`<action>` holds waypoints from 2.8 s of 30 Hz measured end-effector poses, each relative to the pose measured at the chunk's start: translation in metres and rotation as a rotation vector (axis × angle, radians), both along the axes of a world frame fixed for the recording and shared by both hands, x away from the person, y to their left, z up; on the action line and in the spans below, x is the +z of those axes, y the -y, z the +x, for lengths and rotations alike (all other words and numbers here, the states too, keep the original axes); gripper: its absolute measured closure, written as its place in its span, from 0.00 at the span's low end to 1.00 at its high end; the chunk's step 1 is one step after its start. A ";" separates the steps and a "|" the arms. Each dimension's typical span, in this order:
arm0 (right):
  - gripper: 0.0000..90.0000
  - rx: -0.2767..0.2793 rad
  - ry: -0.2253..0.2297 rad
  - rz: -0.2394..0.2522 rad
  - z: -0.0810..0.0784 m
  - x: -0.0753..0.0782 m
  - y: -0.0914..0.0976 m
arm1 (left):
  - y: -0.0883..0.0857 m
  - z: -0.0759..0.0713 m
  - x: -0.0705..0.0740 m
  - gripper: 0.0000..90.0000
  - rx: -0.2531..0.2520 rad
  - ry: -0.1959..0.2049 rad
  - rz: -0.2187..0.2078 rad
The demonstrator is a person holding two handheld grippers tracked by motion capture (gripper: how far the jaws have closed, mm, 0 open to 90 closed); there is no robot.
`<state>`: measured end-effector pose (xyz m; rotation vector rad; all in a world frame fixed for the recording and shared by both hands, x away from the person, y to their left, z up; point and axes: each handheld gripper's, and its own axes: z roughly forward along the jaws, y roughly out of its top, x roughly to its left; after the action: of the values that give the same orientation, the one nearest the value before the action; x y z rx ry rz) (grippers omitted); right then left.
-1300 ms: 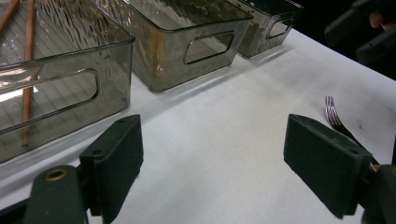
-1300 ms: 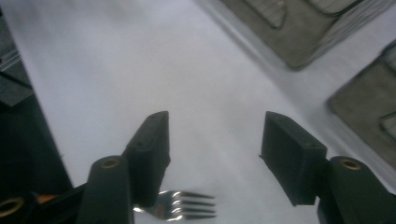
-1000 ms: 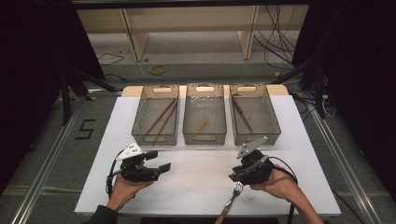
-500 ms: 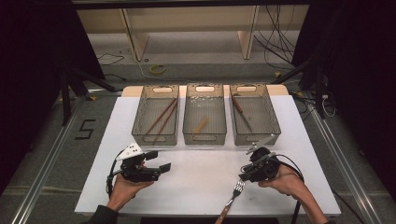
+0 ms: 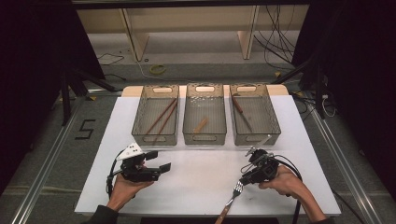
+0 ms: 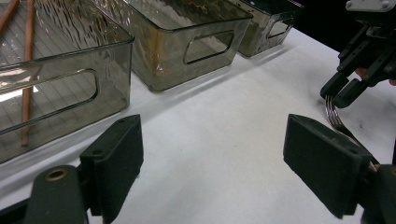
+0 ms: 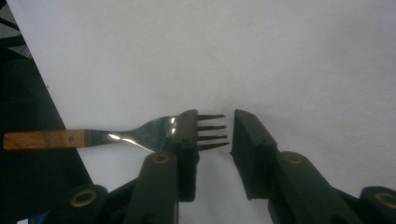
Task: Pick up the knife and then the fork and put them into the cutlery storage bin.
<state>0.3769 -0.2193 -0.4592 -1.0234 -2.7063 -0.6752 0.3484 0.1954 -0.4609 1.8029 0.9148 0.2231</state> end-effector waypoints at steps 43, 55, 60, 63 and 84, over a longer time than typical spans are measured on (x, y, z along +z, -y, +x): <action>0.97 -0.320 -0.048 0.098 0.036 0.006 0.102 | 0.002 0.000 -0.001 0.22 -0.002 -0.008 0.008; 0.88 -0.337 -0.031 0.050 0.036 0.001 0.102 | 0.002 0.000 -0.001 0.22 -0.004 -0.007 0.007; 0.66 -0.328 0.059 -0.007 0.030 0.017 0.097 | 0.002 0.000 -0.001 0.22 -0.004 -0.007 0.006; 0.61 -0.269 0.145 -0.009 0.019 0.037 0.088 | 0.002 0.000 -0.001 0.22 -0.004 -0.008 0.006; 1.00 0.047 0.195 -0.035 -0.020 0.026 -0.005 | 0.002 0.000 0.000 0.22 -0.007 -0.003 0.006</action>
<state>0.3566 -0.2144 -0.4332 -0.9433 -2.9085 -0.7581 0.3484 0.1933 -0.4608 1.8118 0.9104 0.2185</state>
